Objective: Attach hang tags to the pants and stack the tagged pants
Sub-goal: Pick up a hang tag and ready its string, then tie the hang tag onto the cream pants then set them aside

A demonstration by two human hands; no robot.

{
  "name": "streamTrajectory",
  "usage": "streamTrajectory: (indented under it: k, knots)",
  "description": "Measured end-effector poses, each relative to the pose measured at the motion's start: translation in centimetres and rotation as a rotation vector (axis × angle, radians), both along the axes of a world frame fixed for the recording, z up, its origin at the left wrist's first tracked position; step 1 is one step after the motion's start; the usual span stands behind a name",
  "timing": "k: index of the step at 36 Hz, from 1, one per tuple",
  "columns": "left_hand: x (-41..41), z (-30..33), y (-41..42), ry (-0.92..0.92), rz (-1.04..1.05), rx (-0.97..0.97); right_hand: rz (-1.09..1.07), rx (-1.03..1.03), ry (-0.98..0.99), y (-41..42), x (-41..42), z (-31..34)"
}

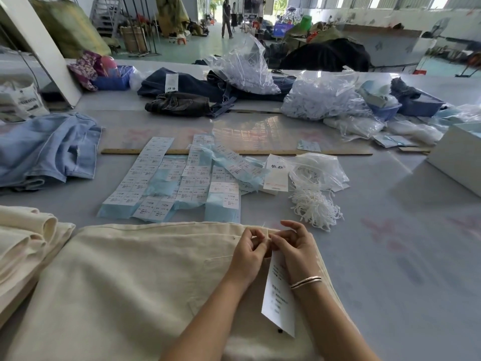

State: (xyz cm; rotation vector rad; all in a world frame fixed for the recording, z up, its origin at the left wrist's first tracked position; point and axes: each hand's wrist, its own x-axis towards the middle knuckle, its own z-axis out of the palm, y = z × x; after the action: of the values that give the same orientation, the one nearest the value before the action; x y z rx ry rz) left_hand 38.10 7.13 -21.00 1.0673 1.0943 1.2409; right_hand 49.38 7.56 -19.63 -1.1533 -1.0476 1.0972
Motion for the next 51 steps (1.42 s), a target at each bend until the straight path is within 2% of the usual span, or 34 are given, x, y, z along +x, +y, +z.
streamTrajectory:
  k: [7,16,22,24,29,34,39,42,44,46,48,51]
  knots:
    - [0.1,-0.3,0.3,0.086,0.047,-0.014,-0.008,0.042,-0.098,-0.1,-0.2,-0.2]
    - [0.1,-0.3,0.4,0.11,0.063,-0.075,-0.012,0.16,-0.553,-0.8,-0.3,0.0]
    - [-0.1,0.1,0.0,0.056,0.043,-0.121,-0.06,0.271,-0.684,-1.3,-0.7,-0.1]
    - [-0.1,0.3,-0.2,0.055,0.033,-0.125,-0.103,0.25,-0.641,-1.4,-0.6,-0.3]
    - [-0.5,0.7,-0.4,-0.048,0.007,-0.177,-0.114,0.124,-0.281,-1.4,0.3,-0.2]
    - [-0.3,1.2,-0.9,-0.016,0.043,-0.156,-0.157,0.045,-0.135,-1.2,0.3,-0.2]
    - [-2.4,1.6,-2.5,0.125,0.087,-0.081,-0.276,-0.052,-0.156,-0.7,0.8,1.1]
    - [-5.9,1.9,-3.9,0.159,0.141,-0.074,-0.375,0.078,-0.463,-0.5,-0.7,3.9]
    - [-8.9,2.1,-5.1,0.172,0.248,-0.067,-0.242,0.271,-0.607,-0.8,-3.6,6.2]
    - [-12.1,2.0,-6.5,0.177,0.409,-0.054,0.074,0.404,-0.725,-1.4,-8.0,8.3]
    - [-15.5,1.9,-8.3,0.161,0.602,-0.044,0.458,0.469,-0.94,-2.3,-13.3,9.4]
    - [-20.7,2.2,-11.8,0.145,0.911,0.018,0.805,0.614,-1.202,-3.0,-21.4,8.9]
